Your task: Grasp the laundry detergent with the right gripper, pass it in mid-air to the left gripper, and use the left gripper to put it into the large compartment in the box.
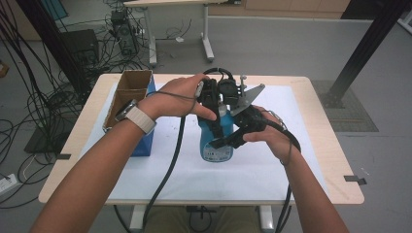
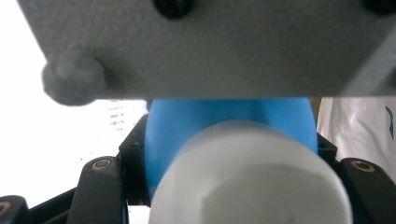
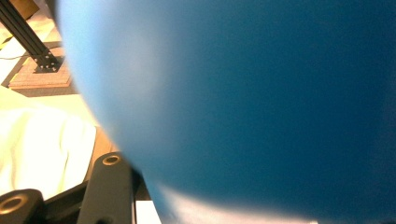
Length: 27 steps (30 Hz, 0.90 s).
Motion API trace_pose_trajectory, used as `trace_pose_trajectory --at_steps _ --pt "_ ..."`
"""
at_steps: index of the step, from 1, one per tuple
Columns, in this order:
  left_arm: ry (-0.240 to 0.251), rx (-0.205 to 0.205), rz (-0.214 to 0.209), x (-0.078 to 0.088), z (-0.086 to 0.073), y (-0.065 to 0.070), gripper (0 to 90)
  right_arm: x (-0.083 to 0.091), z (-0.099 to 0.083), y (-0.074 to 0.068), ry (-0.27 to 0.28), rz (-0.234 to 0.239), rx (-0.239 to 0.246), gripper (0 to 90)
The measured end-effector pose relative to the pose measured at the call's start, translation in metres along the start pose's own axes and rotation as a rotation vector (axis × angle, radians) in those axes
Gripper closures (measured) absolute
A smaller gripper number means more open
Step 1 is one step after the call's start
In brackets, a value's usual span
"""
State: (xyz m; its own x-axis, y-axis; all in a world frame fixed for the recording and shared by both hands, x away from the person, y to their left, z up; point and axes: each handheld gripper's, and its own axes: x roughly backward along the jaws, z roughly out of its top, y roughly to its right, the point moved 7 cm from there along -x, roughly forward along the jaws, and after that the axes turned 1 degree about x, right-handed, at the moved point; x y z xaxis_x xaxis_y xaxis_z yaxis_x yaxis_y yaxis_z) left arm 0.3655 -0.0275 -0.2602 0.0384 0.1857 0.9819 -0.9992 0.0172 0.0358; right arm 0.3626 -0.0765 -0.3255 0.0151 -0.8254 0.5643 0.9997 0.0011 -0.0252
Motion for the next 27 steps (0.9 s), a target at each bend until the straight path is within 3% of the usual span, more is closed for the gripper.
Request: trace_pose_trajectory --at_steps 25,27 --pt "0.003 0.003 0.005 0.0004 -0.0007 0.0004 38.0 -0.0004 0.0004 -0.0009 -0.003 0.009 0.000 43.2" --pt "-0.008 0.004 0.009 -0.0006 -0.0024 -0.0005 38.0 0.0003 0.0002 -0.0010 -0.001 0.014 -0.007 36.1"
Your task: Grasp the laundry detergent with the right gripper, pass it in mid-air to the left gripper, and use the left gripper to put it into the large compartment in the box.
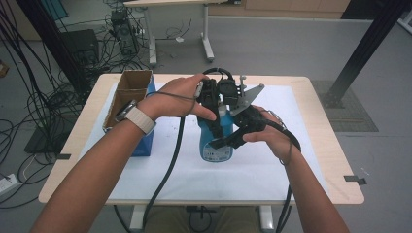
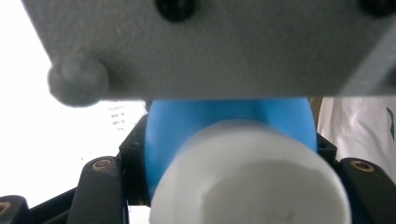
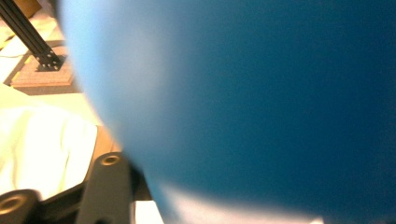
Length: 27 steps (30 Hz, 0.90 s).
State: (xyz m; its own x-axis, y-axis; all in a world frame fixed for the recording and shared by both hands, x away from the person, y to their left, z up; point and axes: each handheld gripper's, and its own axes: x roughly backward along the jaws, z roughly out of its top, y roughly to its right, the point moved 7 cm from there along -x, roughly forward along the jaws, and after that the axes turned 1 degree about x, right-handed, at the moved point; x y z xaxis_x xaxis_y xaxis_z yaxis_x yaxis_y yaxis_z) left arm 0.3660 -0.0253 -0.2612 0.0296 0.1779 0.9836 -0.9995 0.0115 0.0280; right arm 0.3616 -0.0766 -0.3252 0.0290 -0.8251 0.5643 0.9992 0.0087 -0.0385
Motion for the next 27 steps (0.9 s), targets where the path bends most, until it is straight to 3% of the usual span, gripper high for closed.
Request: trace_pose_trajectory --at_steps 3,5,8,12,16,22,27 --pt "0.000 0.004 0.005 0.000 -0.003 -0.002 38.0 0.007 -0.001 0.000 0.001 0.001 -0.004 26.8" --pt "0.007 0.011 0.004 0.002 -0.004 -0.002 37.9 0.014 -0.009 0.003 -0.039 -0.022 -0.002 21.9" --pt "0.009 0.026 0.011 0.005 -0.006 -0.004 37.9 0.023 -0.029 0.005 -0.133 -0.032 -0.059 18.3" --pt "0.005 0.048 0.017 0.007 -0.011 -0.006 37.8 0.035 -0.047 0.003 -0.174 -0.012 -0.167 11.9" --pt "-0.001 0.074 0.025 0.009 -0.012 -0.007 37.8 0.046 -0.059 0.006 -0.235 -0.062 -0.226 6.5" --pt "-0.023 0.114 0.050 0.013 -0.014 -0.010 37.8 0.065 -0.065 0.010 -0.295 -0.133 -0.244 3.4" --pt "-0.030 0.191 0.078 0.018 -0.018 -0.013 37.8 0.081 -0.069 0.009 -0.343 -0.167 -0.233 3.5"
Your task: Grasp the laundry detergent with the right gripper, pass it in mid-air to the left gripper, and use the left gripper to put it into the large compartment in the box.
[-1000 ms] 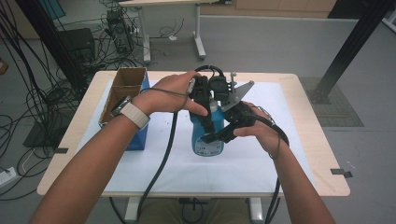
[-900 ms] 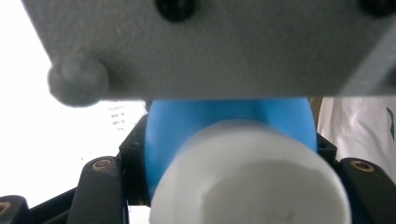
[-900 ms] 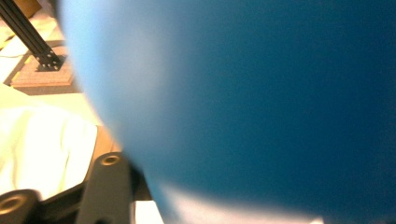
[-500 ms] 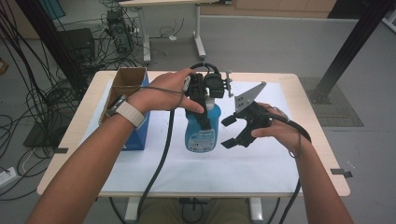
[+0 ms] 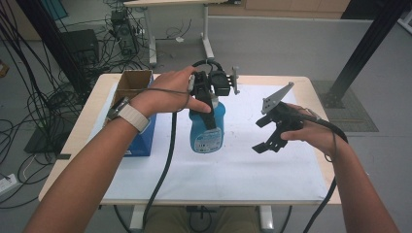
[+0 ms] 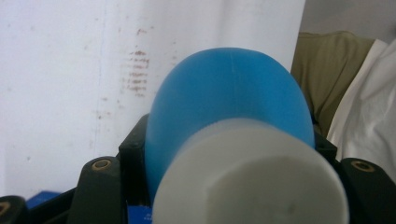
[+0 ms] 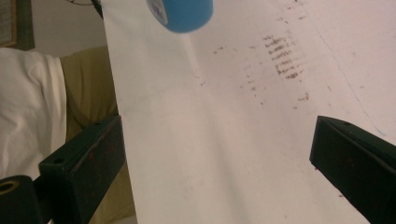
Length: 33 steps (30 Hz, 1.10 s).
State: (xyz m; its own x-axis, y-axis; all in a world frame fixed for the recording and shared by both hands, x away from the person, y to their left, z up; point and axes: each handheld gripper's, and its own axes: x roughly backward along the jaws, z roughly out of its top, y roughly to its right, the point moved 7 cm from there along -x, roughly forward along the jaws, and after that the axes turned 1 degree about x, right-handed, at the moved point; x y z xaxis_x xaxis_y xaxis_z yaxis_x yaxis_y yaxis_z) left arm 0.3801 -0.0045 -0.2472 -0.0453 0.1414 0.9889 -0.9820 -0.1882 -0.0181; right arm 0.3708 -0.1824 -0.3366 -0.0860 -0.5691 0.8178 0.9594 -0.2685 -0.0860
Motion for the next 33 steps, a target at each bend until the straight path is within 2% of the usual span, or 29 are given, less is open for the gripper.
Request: trace_pose_trajectory --at_steps 3,8,10,14,19,27,33 --pt "-0.007 0.049 0.013 0.003 -0.003 -0.004 37.8 0.008 -0.005 0.002 -0.036 -0.031 0.008 3.8" --pt "-0.009 0.158 0.051 0.010 -0.007 -0.013 37.8 0.016 -0.012 0.005 -0.084 -0.058 0.002 3.8" --pt "-0.010 0.186 0.061 0.012 -0.008 -0.015 37.8 0.018 -0.015 0.005 -0.103 -0.065 0.006 3.8" --pt "-0.008 0.268 0.077 0.017 -0.010 -0.020 37.9 0.020 -0.016 0.008 -0.110 -0.068 -0.004 4.5" --pt "-0.017 0.339 0.115 0.026 -0.012 -0.025 37.8 0.025 -0.013 0.008 -0.120 -0.078 0.005 5.3" --pt "-0.027 0.451 0.132 0.041 -0.013 -0.032 37.8 0.029 -0.021 0.013 -0.118 -0.102 -0.015 5.3" --pt "-0.006 0.549 0.165 0.054 -0.013 -0.042 37.8 0.028 -0.023 0.013 -0.122 -0.111 -0.013 5.7"
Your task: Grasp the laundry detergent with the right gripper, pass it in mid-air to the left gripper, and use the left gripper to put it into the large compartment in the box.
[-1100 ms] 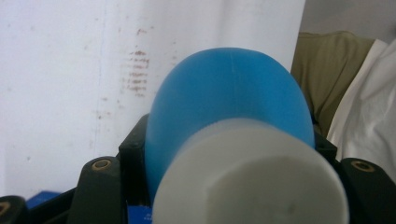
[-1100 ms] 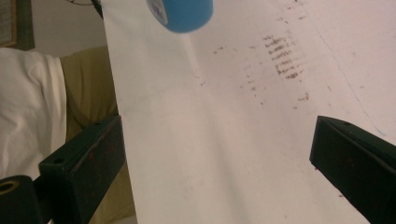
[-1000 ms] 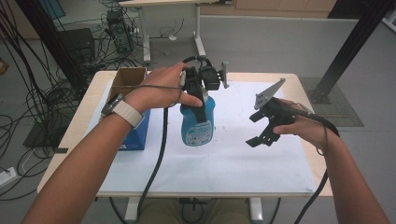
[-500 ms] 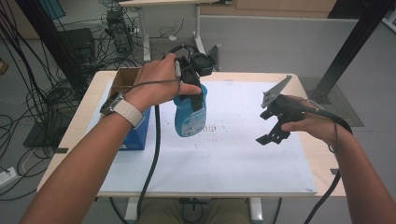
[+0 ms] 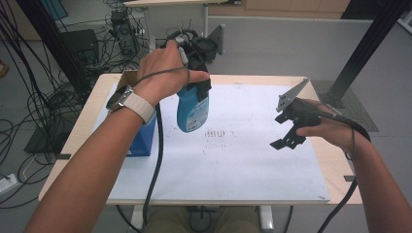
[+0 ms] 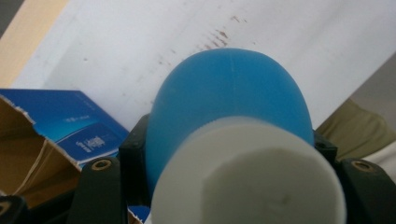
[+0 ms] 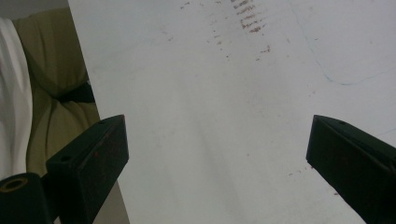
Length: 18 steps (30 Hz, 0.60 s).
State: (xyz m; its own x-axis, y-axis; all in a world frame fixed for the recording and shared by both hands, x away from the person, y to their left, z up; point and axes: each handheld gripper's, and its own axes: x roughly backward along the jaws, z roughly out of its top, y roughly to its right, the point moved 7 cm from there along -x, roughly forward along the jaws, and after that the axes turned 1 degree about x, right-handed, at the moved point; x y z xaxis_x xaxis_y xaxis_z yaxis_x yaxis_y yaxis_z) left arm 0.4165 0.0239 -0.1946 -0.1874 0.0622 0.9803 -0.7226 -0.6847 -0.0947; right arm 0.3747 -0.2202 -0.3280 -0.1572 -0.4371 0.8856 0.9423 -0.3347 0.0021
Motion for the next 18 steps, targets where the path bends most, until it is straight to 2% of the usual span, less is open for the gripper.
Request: trace_pose_trajectory --at_steps 12,18 --pt "0.024 0.142 0.069 0.038 0.010 -0.016 37.8 0.004 0.001 0.006 -0.002 -0.012 0.009 5.8" --pt "0.043 0.229 0.074 0.057 0.009 -0.030 37.8 0.003 0.000 0.007 -0.013 -0.011 0.014 6.4"
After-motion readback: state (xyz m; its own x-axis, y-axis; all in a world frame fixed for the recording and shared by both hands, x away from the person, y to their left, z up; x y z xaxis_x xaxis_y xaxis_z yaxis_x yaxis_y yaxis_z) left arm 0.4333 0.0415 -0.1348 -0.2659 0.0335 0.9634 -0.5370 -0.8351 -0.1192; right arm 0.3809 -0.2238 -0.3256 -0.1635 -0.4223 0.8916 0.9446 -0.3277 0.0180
